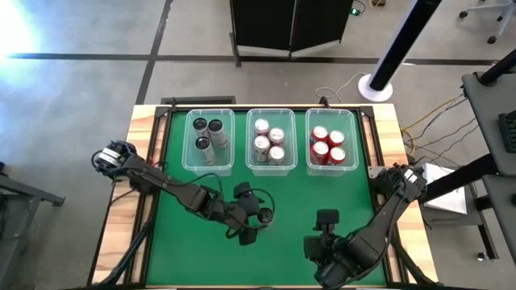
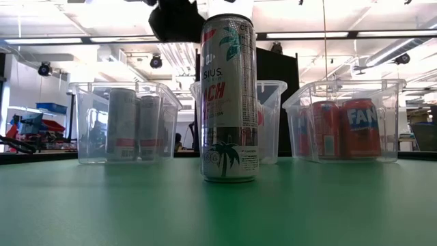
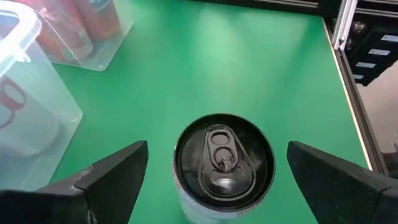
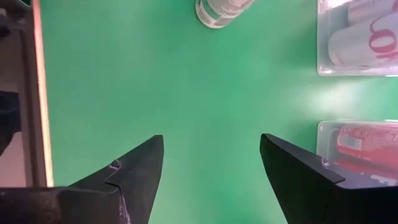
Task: Sort soda cans
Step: Put the white soda can into the left transparent bin
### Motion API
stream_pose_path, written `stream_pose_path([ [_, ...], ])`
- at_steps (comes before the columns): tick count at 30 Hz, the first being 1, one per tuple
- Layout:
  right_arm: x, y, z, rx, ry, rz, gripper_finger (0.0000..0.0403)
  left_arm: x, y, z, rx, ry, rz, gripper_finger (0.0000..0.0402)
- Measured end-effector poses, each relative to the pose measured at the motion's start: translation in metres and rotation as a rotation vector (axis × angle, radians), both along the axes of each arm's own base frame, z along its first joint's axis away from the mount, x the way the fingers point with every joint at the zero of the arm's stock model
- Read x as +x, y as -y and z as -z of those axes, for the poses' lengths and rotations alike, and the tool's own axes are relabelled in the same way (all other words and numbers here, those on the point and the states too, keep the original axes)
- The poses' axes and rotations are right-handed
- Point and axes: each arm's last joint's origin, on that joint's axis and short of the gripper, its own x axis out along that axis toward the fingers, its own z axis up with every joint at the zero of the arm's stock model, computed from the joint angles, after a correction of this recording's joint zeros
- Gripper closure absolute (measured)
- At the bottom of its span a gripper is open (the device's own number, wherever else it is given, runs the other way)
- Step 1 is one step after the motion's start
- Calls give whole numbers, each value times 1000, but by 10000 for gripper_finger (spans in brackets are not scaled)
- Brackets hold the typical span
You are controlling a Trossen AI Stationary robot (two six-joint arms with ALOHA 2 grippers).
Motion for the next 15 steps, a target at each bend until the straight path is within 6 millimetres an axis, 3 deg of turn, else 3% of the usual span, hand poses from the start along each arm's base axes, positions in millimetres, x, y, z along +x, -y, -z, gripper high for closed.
stream_pose_path([
  [15, 2, -2, 15, -4, -5, -4, 143, 19, -1, 17, -3, -39, -17, 35],
])
